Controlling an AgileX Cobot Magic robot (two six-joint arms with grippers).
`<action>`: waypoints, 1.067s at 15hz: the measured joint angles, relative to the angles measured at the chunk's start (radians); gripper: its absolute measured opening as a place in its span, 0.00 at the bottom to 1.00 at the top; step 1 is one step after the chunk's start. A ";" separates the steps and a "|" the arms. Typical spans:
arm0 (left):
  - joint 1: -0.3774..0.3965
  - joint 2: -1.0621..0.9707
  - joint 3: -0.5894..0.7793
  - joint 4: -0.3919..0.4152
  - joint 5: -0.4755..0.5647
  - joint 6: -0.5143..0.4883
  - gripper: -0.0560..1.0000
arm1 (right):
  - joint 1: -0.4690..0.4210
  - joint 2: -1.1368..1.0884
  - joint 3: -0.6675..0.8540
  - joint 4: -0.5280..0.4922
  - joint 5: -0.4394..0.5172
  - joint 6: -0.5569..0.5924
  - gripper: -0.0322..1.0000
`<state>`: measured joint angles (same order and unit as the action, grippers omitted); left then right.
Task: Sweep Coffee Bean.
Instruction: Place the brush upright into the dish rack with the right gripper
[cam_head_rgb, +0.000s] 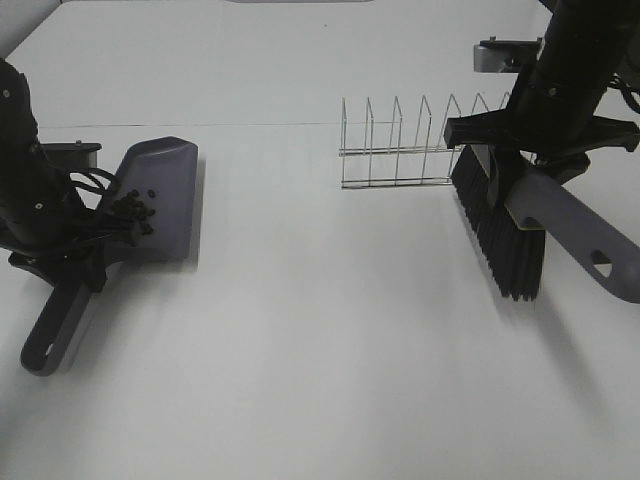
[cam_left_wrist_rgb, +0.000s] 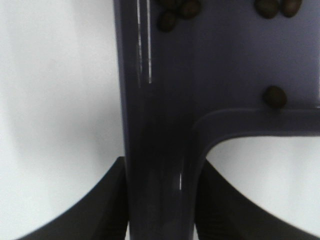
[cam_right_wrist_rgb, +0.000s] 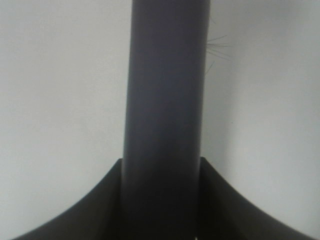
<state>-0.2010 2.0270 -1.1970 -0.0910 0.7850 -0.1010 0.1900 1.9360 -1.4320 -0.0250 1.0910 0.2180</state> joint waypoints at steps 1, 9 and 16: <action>0.000 0.000 0.000 0.000 -0.001 0.002 0.37 | 0.000 0.015 -0.014 0.008 0.003 0.000 0.37; 0.000 0.000 0.000 0.000 -0.003 0.022 0.37 | 0.000 0.172 -0.205 0.032 0.024 -0.001 0.37; 0.000 0.000 0.000 0.000 -0.004 0.022 0.37 | 0.000 0.250 -0.304 0.030 -0.007 -0.003 0.37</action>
<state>-0.2010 2.0270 -1.1970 -0.0910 0.7810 -0.0790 0.1900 2.1860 -1.7360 0.0050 1.0840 0.2150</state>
